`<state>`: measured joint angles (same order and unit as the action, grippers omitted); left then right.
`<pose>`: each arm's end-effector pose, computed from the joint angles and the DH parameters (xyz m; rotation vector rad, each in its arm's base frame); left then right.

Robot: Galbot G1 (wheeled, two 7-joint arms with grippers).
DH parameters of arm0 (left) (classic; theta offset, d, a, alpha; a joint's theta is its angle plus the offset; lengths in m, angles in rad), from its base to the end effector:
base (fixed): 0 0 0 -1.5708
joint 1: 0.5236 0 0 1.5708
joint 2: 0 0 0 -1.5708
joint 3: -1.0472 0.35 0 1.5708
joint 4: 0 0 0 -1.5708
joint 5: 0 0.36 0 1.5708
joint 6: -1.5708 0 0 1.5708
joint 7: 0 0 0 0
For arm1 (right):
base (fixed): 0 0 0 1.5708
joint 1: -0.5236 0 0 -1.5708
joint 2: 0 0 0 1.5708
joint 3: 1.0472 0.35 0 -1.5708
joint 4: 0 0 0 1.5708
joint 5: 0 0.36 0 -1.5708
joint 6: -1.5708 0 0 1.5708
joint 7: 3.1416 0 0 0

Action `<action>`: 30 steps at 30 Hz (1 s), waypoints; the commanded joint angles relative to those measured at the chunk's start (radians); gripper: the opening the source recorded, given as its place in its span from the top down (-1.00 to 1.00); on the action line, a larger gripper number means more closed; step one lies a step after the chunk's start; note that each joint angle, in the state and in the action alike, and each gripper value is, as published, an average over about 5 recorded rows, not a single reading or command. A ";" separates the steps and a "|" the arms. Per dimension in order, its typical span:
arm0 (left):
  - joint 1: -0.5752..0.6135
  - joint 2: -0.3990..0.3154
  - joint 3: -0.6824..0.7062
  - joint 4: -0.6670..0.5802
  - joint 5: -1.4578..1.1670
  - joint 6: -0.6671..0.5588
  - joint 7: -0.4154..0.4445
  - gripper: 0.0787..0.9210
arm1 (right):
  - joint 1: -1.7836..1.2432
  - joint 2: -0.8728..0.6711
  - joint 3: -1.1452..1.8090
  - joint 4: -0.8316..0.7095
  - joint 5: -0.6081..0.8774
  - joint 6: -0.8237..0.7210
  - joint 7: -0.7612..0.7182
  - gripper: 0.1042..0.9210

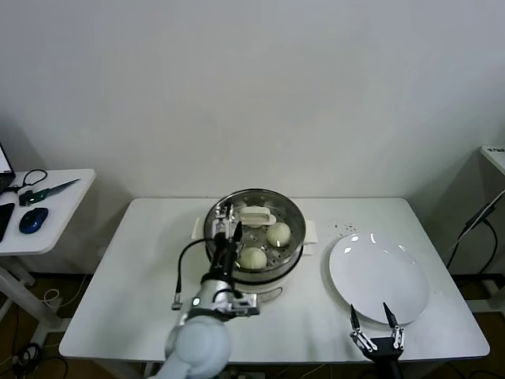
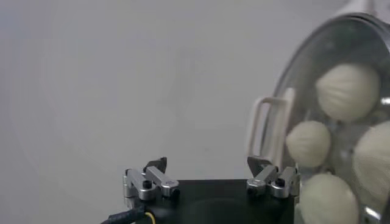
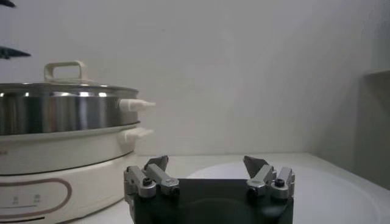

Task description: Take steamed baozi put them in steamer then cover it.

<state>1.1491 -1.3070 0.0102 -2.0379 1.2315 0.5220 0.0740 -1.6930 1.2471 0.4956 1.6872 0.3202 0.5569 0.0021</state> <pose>0.2525 -0.1089 -0.2510 0.0794 2.4020 1.8469 0.1077 -0.0885 -0.4510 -0.0800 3.1275 0.0537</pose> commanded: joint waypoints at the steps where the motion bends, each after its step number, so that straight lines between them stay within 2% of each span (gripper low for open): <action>1: 0.055 0.091 -0.037 -0.123 -0.185 -0.058 -0.077 -0.76 | 0.015 -0.030 -0.009 0.023 -0.012 -0.042 0.058 -0.76; 4: 0.093 0.099 -0.180 -0.146 -0.514 -0.183 -0.213 -0.77 | 0.028 -0.034 -0.007 0.026 -0.008 -0.039 0.066 -0.76; 7: 0.143 0.089 -0.348 -0.163 -0.807 -0.307 -0.299 -0.77 | 0.038 -0.038 -0.006 0.025 -0.007 -0.041 0.073 -0.76; 10: 0.224 0.050 -0.520 -0.163 -1.109 -0.427 -0.288 -0.77 | 0.045 -0.041 -0.007 0.013 -0.005 -0.042 0.076 -0.76; 14: 0.371 0.039 -0.692 -0.081 -1.458 -0.564 -0.213 -0.77 | 0.057 -0.039 -0.013 -0.009 0.005 -0.035 0.076 -0.76; 17: 0.454 0.061 -0.720 0.000 -1.618 -0.629 -0.189 -0.77 | 0.061 -0.041 -0.016 -0.013 0.019 -0.035 0.072 -0.76; 22: 0.482 0.034 -0.676 0.147 -1.584 -0.767 -0.168 -0.77 | 0.061 -0.043 -0.019 -0.014 0.025 -0.039 0.069 -0.76; 30: 0.495 -0.019 -0.624 0.202 -1.556 -0.804 -0.141 -0.77 | 0.062 -0.041 -0.021 -0.013 0.028 -0.039 0.069 -0.76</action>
<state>1.6007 -1.3227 -0.5708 -1.8984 -0.1827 -0.1917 -0.0630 -1.6365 1.2082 0.4766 1.6789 0.3413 0.5213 0.0667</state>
